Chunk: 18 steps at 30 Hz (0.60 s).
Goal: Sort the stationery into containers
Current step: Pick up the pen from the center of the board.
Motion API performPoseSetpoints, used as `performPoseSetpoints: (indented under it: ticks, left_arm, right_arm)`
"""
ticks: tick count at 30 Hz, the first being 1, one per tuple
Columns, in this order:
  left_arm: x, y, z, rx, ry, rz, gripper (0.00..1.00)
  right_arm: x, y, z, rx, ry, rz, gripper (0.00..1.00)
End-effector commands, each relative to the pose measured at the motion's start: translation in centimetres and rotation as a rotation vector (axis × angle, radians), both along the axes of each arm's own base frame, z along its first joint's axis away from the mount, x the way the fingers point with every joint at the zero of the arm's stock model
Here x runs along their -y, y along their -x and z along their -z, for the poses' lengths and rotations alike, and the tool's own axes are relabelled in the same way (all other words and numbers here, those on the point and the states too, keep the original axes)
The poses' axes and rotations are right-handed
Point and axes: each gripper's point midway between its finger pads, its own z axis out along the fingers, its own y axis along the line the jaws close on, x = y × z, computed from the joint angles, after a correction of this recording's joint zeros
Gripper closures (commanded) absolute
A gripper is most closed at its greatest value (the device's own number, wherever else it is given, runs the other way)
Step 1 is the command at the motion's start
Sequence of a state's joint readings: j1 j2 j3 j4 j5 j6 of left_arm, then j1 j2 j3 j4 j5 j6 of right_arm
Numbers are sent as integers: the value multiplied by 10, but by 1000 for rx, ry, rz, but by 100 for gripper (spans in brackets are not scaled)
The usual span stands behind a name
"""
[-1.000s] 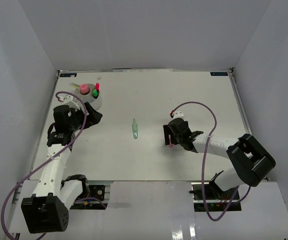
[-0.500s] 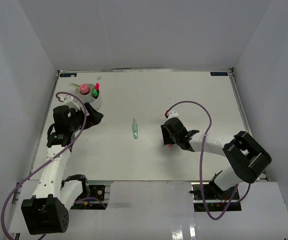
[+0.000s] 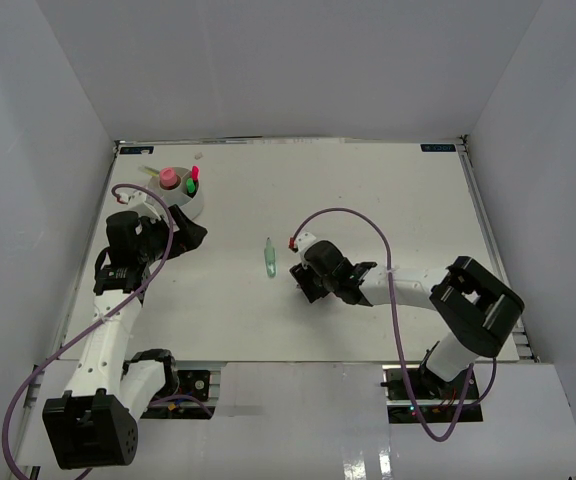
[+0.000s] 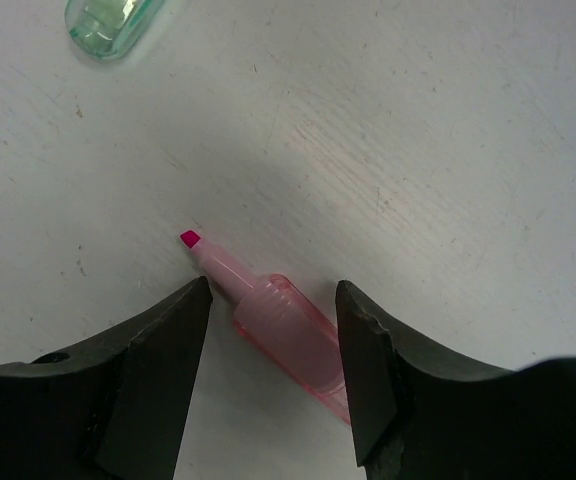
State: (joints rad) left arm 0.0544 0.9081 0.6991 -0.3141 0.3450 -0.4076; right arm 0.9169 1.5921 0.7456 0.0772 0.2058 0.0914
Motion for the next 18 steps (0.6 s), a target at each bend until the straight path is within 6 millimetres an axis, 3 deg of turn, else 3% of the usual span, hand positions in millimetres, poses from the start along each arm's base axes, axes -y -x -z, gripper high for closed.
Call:
performPoseSetpoints:
  ticks: [1,6,9,14,18]
  left_arm:
    - [2,1,-2,14,3,16,2]
    - [3,2,-1,13,6,20,2]
    - [4,2,0,8,8,24,2]
    - [5,2,0,7,9,29,2]
    - [5,2,1,5,12,31,2]
  right_arm:
    - [2,-4,-12,47,23,-52,40]
    - [18,8,-4,36,95,-111,38]
    - [13,17,-8,3,40,-165,37]
    - [38,16,-3,-60,185,-103,35]
    - [43,23,1,-101,198,-110,35]
